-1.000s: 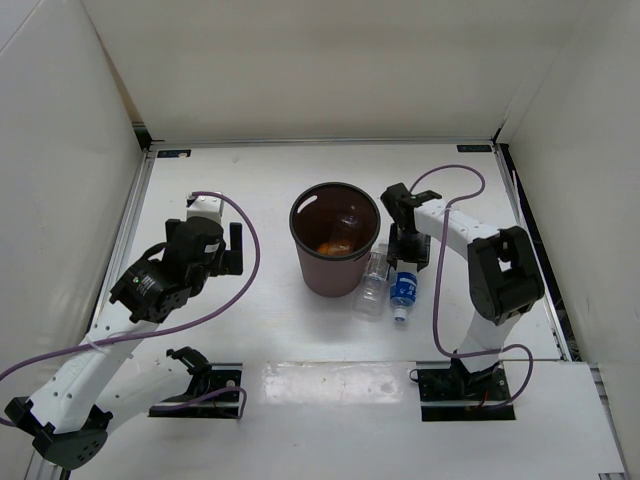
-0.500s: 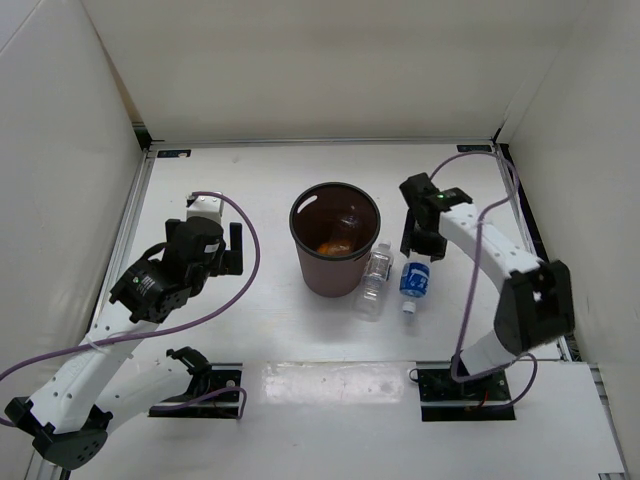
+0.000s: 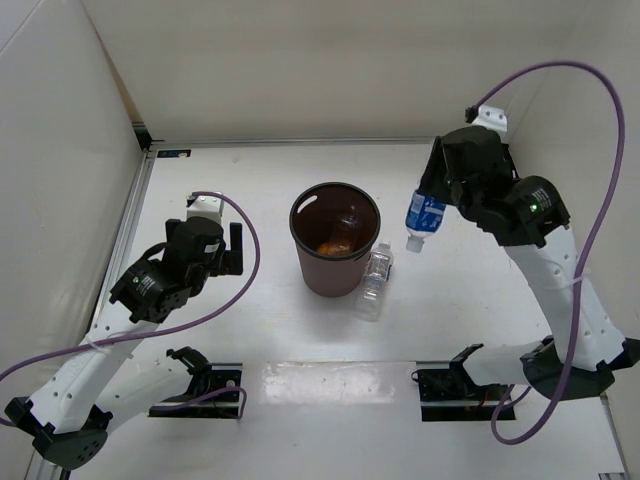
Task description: Put the plastic bottles in the bin
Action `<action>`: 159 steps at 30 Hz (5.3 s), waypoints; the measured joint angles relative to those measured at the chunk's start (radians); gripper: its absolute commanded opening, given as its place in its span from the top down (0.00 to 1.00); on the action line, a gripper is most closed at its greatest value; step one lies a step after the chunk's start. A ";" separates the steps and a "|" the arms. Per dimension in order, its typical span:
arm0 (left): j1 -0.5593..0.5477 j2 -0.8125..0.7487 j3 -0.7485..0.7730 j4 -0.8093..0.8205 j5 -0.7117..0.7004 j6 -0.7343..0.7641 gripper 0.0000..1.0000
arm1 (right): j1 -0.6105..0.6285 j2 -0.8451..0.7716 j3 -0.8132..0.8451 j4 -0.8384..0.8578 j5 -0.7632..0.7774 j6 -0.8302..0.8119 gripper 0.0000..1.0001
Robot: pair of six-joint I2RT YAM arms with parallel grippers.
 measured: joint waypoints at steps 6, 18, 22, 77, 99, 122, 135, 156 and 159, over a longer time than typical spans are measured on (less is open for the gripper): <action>0.000 0.000 0.000 0.000 0.000 0.000 0.00 | 0.120 0.047 0.154 0.040 0.097 -0.066 0.81; 0.000 0.004 0.000 0.000 0.000 0.000 0.00 | 0.321 0.237 0.181 0.303 0.183 -0.235 0.81; 0.000 0.005 0.000 0.000 0.000 0.000 0.00 | 0.357 0.295 0.180 0.352 0.190 -0.253 0.81; 0.000 0.012 0.000 0.000 -0.001 0.000 0.00 | 0.550 0.400 -0.188 0.380 0.343 0.124 0.10; 0.000 0.010 0.000 0.000 -0.007 0.000 0.00 | -0.111 -0.414 -0.656 0.484 -0.156 0.162 0.10; 0.000 0.011 0.000 0.000 -0.007 0.000 0.00 | -0.113 0.263 -0.744 0.533 -0.512 0.262 0.10; 0.000 0.011 0.000 0.000 -0.007 0.000 0.00 | -0.112 0.444 -0.685 0.498 -0.515 0.281 0.14; 0.000 0.011 0.000 0.000 -0.007 0.000 0.00 | -0.087 0.067 -0.673 0.301 -0.228 0.300 0.94; 0.000 0.011 0.000 0.000 -0.007 0.000 0.00 | -0.059 -0.046 -0.632 0.232 -0.137 0.328 1.00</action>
